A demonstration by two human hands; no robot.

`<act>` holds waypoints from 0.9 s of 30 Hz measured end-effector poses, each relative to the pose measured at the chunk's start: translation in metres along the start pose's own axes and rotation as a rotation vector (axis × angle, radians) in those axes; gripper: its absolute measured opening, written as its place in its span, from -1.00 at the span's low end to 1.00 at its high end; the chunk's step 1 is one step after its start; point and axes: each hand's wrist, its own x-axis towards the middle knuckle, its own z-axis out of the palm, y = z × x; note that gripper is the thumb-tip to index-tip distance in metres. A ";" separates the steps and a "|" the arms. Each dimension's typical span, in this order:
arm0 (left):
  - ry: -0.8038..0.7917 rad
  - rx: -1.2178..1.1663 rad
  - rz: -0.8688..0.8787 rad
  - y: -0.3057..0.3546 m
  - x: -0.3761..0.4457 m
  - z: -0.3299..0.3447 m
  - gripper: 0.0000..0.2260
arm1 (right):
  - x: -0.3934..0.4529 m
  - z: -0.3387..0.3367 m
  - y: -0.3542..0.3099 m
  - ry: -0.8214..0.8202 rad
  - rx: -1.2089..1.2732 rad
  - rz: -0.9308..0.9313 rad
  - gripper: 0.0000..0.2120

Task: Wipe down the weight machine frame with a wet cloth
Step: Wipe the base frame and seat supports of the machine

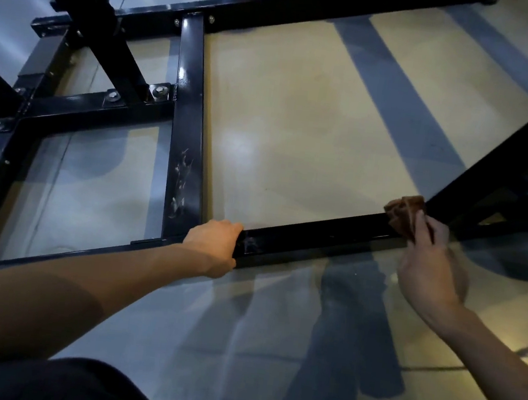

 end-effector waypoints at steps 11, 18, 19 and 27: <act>0.006 0.091 0.017 0.002 -0.004 -0.001 -0.70 | -0.016 -0.008 -0.117 -0.328 0.055 -0.409 -0.32; 0.000 0.097 0.037 0.000 -0.001 0.001 -0.65 | 0.024 0.000 0.010 0.040 0.293 0.026 -0.46; -0.003 0.100 0.038 0.000 0.000 0.001 -0.65 | 0.022 0.001 0.006 0.040 0.254 0.021 -0.46; -0.025 0.132 0.049 0.000 -0.002 -0.003 -0.67 | -0.012 -0.004 -0.097 -0.220 0.223 -0.412 -0.50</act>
